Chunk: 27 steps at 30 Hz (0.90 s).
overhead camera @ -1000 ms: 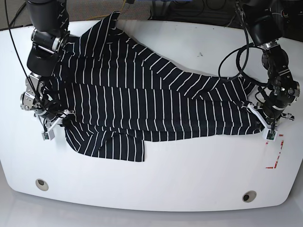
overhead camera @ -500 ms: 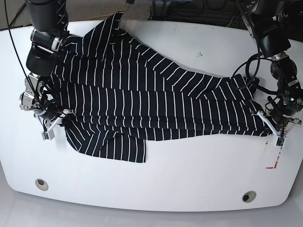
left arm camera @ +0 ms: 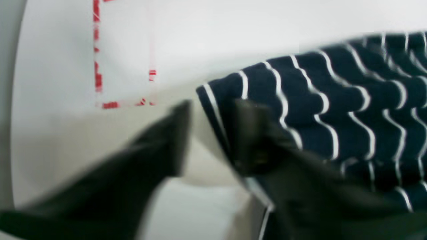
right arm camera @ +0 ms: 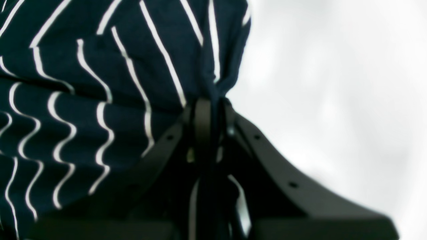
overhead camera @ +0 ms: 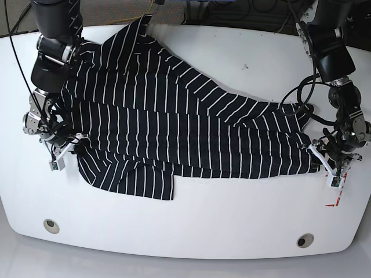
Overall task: Layout the t-shirt on the table in an organized manner, then fold the t-shirt properly
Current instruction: 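Pull both held edges outward and lower them onto the table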
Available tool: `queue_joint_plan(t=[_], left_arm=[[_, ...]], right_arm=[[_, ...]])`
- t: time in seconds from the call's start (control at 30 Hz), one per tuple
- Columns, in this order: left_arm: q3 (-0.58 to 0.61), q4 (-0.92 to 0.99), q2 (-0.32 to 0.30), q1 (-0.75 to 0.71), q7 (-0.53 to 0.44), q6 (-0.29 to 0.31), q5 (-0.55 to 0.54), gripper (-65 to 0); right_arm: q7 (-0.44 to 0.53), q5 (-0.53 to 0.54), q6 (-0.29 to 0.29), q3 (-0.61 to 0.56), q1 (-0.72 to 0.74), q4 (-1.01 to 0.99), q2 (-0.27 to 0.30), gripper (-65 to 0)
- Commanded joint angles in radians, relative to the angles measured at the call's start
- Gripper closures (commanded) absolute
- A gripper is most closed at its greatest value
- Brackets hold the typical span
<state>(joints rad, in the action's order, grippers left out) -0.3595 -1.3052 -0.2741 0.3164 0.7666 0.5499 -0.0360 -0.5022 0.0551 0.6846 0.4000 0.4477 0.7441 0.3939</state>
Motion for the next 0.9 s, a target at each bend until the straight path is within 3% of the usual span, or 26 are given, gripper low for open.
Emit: queue_joint_plan(t=[0.0,0.13,0.3,0.37,0.53,0.8,0.87], left_arm=[[-0.003,-0.017,-0.015,0.028,-0.022,-0.011,-0.005,-38.3],[-0.002,-0.015,-0.004,0.028,-0.022,-0.012,0.0,-52.2],[-0.002,-0.017,-0.007,0.028,-0.022,-0.027,0.0,-54.5],[-0.002,-0.023,-0.009,0.028,-0.022,-0.05,-0.002,-54.5],[-0.002,-0.115,-0.009,0.02,-0.022,-0.06,-0.005,-54.5],[-0.002,-0.328,-0.004,-0.093,-0.022,0.055,-0.006,-54.5],[0.009,-0.4,0.009,-0.142,-0.022,0.095,-0.006,-54.5]], right_arm=[[0.015,0.005,-0.001,0.003,0.027,0.015,0.02,-12.5],[0.015,0.005,-0.021,0.003,0.029,0.015,0.02,-30.4],[0.009,0.007,-0.033,0.001,0.033,0.059,0.023,-47.5],[0.004,0.009,-0.033,0.001,0.029,0.111,0.023,-50.9],[-0.094,0.015,-0.033,0.001,-0.014,0.292,0.018,-52.4],[-0.217,0.015,-0.03,0.001,-0.128,0.618,-0.049,-52.4],[-0.241,0.016,-0.004,0.0,-0.178,0.714,-0.077,-52.4]])
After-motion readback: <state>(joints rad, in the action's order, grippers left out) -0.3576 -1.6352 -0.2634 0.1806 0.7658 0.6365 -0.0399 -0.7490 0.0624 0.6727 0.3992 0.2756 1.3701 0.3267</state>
